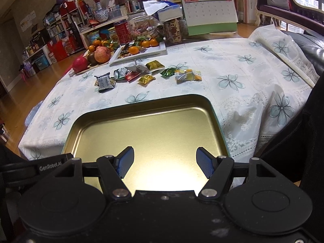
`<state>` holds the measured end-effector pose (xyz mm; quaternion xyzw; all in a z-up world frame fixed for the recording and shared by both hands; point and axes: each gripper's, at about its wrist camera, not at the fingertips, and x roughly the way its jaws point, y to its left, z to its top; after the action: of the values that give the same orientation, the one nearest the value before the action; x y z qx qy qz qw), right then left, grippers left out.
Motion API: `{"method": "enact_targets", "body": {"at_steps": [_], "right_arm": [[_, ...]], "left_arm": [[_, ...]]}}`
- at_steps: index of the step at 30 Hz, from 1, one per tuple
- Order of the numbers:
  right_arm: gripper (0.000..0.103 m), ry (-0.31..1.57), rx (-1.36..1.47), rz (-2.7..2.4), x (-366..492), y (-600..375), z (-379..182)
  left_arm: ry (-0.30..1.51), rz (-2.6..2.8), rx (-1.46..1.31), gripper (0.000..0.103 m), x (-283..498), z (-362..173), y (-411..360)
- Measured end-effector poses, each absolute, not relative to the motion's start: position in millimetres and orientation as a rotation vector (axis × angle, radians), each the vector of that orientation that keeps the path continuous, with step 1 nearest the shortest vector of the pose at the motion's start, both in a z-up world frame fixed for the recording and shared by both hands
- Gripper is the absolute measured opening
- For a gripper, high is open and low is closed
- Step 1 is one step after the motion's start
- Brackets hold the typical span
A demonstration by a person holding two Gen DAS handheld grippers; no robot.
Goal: Organize snacks
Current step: 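Move both tools away from the gold tray toward the scattered snacks, then grasp the yellow-orange PAST pack with the right tool while the left tool approaches the blue-white pack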
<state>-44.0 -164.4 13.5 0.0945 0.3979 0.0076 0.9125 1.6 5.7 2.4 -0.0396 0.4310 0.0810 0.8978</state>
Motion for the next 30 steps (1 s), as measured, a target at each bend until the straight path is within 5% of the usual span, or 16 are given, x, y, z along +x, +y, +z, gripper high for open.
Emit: {"method": "enact_targets", "body": {"at_steps": [17, 30], "right_arm": [[0.072, 0.971, 0.265, 0.03, -8.3, -169.5, 8.0], [0.072, 0.952, 0.141, 0.07, 67.6, -172.4, 38.4]], "left_arm": [[0.897, 0.106, 0.017, 0.058, 18.8, 15.7, -12.4], [1.003, 0.039, 0.019, 0.058, 103.3, 32.7, -0.5]]}}
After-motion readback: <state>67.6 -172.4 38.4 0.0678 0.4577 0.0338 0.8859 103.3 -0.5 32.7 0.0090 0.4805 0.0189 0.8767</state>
